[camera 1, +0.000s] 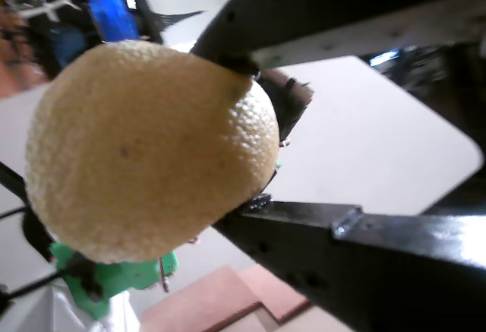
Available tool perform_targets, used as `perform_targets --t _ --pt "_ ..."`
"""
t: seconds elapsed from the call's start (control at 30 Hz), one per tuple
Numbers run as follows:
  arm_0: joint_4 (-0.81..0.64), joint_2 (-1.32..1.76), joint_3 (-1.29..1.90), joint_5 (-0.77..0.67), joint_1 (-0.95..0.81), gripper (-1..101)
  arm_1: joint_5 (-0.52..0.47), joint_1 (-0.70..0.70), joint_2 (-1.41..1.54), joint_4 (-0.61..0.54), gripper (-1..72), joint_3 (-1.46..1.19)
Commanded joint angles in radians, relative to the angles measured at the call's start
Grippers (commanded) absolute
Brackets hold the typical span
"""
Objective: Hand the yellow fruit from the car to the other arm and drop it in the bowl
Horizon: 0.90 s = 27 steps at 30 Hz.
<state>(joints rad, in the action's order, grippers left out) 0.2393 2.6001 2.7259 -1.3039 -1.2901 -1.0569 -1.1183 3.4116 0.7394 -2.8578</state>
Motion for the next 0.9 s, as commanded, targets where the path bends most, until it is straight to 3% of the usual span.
perform_targets --t 0.0,0.2,0.37,0.5,0.87 --pt "-0.183 0.051 0.1 -0.066 -0.009 0 -0.018 -0.031 0.015 0.003 -0.1 0.0" --pt "-0.229 0.029 0.146 -0.1 -0.003 0 -0.028 -0.074 0.015 -0.021 0.0 0.005" --pt "-0.227 0.028 0.147 -0.1 -0.002 0 -0.025 -0.086 0.015 -0.038 16.7 0.003" --pt "-0.23 0.023 0.149 -0.101 -0.002 0 -0.008 -0.081 -0.009 -0.021 25.9 0.012" --pt "-0.233 0.025 0.149 -0.101 -0.002 0 0.347 -0.051 -0.258 0.172 31.5 0.156"
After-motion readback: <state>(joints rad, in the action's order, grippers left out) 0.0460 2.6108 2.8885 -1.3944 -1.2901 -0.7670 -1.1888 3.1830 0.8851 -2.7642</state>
